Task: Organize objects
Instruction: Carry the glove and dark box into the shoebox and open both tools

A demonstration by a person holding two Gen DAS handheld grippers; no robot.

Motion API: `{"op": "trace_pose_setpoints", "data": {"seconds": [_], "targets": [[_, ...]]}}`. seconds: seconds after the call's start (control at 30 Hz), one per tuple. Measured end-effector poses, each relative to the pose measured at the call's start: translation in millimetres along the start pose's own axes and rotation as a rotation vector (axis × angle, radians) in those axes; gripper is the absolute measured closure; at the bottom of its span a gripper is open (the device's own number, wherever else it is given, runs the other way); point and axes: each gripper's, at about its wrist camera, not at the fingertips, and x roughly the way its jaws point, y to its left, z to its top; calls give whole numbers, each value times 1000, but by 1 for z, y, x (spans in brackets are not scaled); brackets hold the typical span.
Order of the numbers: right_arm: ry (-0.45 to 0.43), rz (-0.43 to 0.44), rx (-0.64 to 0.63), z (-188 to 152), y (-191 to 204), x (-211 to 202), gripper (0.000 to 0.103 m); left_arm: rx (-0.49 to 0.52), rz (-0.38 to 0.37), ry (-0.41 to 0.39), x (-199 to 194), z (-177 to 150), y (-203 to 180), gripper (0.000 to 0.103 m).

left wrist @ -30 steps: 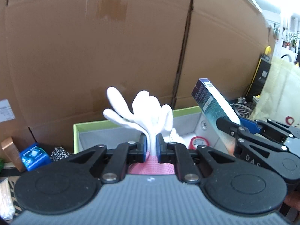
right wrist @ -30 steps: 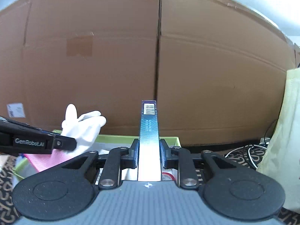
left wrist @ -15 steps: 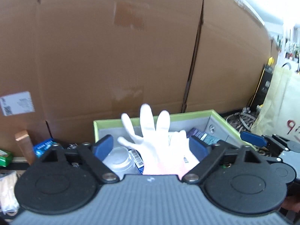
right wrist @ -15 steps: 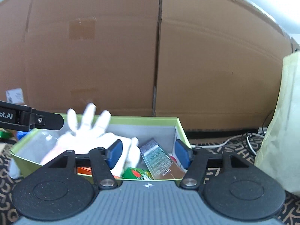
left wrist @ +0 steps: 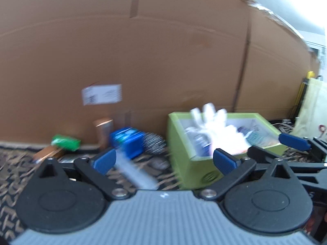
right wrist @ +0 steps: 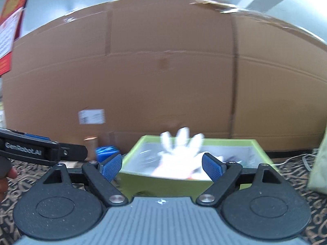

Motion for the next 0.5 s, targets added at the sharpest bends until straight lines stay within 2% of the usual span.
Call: {"op": "trace_pose_setpoints", "data": {"seconds": [0.23,0.5], "targets": [[108,129,2,-24,47,13,14,-133,109,75,-14,-35,64,0],[207,224,6,-44,81,26,14,-206,221,130,2,-52,118,0]]}}
